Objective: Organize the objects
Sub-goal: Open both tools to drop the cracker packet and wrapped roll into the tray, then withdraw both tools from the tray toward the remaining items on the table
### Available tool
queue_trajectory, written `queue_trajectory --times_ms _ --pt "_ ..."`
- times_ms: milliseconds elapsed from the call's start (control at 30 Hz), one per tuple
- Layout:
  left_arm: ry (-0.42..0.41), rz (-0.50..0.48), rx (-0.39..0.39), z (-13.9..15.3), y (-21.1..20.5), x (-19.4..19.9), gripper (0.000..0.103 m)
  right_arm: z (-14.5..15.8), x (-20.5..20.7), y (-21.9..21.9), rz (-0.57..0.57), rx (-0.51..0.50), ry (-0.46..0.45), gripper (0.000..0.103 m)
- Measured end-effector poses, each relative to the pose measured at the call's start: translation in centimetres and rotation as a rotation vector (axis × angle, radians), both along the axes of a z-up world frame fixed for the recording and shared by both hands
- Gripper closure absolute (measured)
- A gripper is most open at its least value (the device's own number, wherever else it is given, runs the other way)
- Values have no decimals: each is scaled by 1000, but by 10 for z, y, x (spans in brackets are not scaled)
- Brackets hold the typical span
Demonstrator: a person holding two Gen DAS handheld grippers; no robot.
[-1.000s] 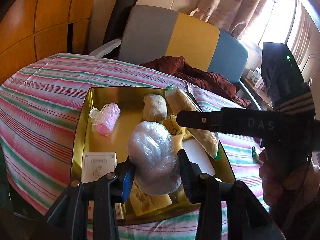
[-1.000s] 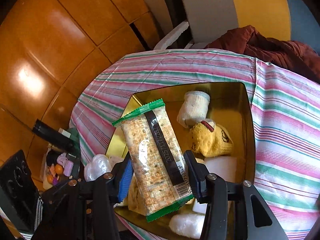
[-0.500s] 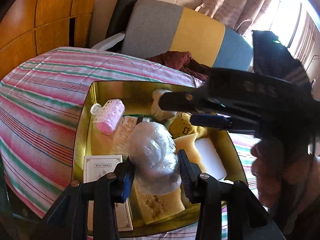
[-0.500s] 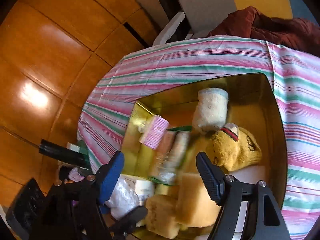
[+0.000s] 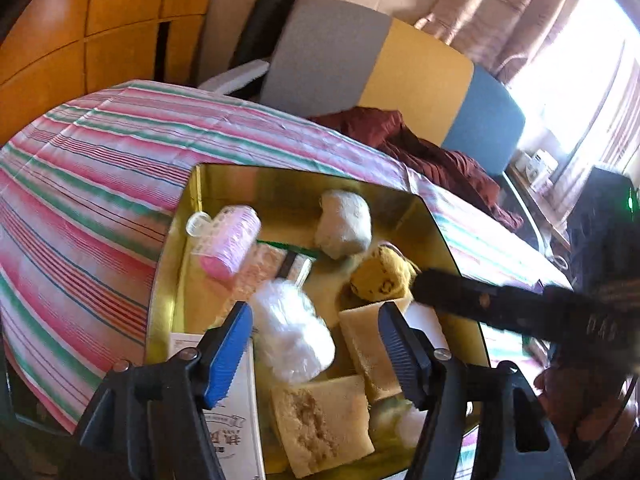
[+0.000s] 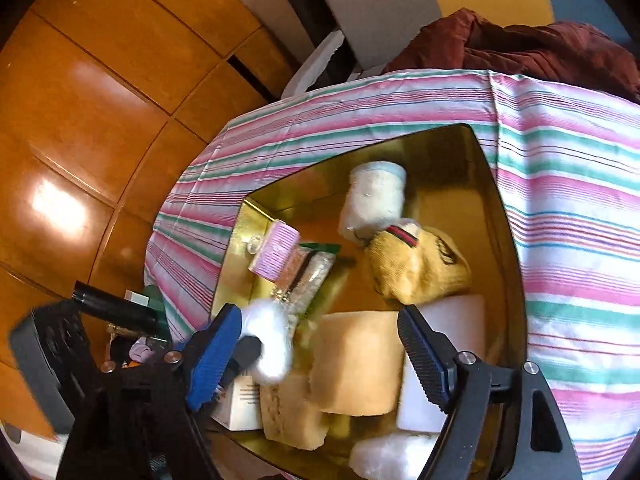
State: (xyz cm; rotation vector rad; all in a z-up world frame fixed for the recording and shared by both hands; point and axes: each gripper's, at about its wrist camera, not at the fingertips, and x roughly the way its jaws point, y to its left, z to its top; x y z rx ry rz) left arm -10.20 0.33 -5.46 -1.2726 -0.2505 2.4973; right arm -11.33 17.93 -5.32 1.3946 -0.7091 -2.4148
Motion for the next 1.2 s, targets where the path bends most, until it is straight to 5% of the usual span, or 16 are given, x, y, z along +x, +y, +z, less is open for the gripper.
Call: queue_trajectory --times_ms 333,867,1200 --pt "-10 40 -50 -5 -17 32 36 1 29 3 3 105 41 15" --pt "139 106 -175 23 -15 70 36 11 72 -27 49 354 161 10" --pt "172 92 -210 28 -7 78 36 11 89 -18 16 401 184 9"
